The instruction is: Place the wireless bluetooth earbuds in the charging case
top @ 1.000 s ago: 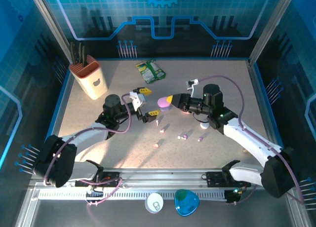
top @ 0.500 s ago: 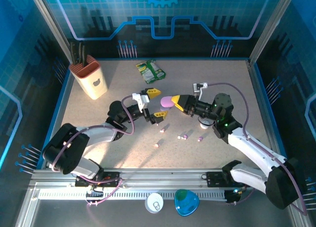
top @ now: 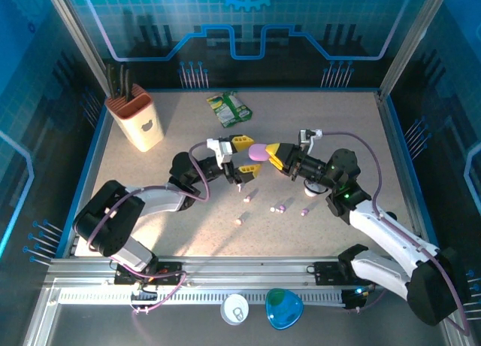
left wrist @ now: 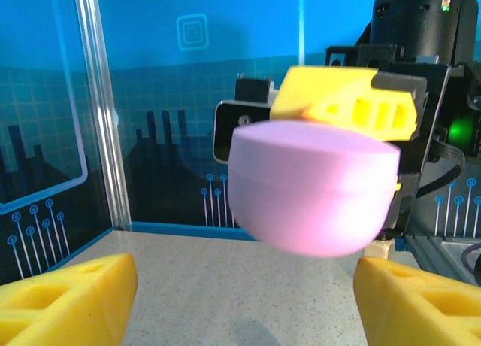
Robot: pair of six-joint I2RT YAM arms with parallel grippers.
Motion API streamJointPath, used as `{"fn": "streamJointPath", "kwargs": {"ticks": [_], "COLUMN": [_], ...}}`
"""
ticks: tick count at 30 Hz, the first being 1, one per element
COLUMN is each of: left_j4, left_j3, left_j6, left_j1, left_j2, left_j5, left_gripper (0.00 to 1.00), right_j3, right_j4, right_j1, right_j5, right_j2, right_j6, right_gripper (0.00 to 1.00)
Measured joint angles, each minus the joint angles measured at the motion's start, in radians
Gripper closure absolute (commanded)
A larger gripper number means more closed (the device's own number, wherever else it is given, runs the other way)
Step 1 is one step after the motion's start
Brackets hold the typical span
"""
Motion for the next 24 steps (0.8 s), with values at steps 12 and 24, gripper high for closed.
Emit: {"fn": "streamJointPath", "kwargs": {"ticks": [12, 24], "left_j4": [0.008, 0.012], "left_j3": [0.035, 0.046], "left_j6": [-0.048, -0.075], "left_j1": [-0.018, -0.021], "left_j2": [0.039, 0.040], "left_j5": [0.034, 0.058], "left_gripper": [0.39, 0.46], "right_j3": [-0.008, -0.008], "right_j4": [0.017, 0.016], "right_j1": [0.008, 0.007], "right_j5": [0.017, 0.017], "right_j2": [0.031, 0.032], "right_j6": [0.022, 0.013], "right_gripper": [0.91, 0.91]}}
